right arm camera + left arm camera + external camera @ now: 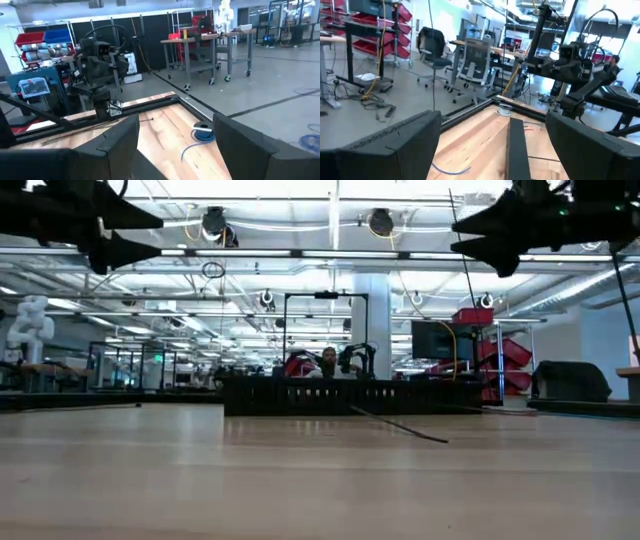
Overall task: Ziptie cables
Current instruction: Return to Home Position
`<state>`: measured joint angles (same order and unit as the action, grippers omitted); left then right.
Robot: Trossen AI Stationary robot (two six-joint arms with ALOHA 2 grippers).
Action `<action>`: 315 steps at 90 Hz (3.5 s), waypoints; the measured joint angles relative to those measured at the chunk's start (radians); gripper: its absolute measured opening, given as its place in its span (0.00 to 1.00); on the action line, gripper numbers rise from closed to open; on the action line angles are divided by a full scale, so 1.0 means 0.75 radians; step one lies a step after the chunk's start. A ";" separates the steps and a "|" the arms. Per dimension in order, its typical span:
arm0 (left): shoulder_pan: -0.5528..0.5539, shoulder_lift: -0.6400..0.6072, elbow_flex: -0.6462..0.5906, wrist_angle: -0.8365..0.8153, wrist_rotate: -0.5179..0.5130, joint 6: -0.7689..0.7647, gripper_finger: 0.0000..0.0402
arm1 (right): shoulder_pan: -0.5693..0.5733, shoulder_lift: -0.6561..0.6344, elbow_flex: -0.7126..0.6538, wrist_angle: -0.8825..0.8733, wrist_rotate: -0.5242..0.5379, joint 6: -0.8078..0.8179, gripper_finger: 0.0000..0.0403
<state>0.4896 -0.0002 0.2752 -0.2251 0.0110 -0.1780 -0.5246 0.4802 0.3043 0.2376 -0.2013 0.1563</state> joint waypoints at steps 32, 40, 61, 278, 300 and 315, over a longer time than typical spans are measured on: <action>0.000 0.000 -0.106 0.050 -0.009 -0.035 0.88 | 0.004 -0.145 -0.383 0.411 -0.037 0.094 0.61; 0.000 0.000 -0.177 0.133 -0.003 -0.059 0.88 | 0.003 -0.152 -0.390 0.379 -0.008 0.077 0.61; -0.001 0.000 -0.324 0.338 0.018 -0.097 0.88 | -0.001 -0.204 -0.389 0.360 0.029 0.096 0.61; -0.342 0.009 -0.357 0.360 -0.324 -0.032 0.88 | -0.013 -0.282 -0.388 -0.050 -0.282 0.160 0.61; -0.342 0.009 -0.357 0.359 -0.323 -0.032 0.88 | -0.013 -0.282 -0.388 -0.050 -0.283 0.160 0.61; -0.342 0.009 -0.357 0.360 -0.323 -0.032 0.88 | -0.013 -0.282 -0.388 -0.050 -0.283 0.160 0.61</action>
<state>0.2329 0.0063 0.0074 0.0448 -0.2314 -0.2016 -0.5346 0.2687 0.0135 0.2005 -0.4133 0.2760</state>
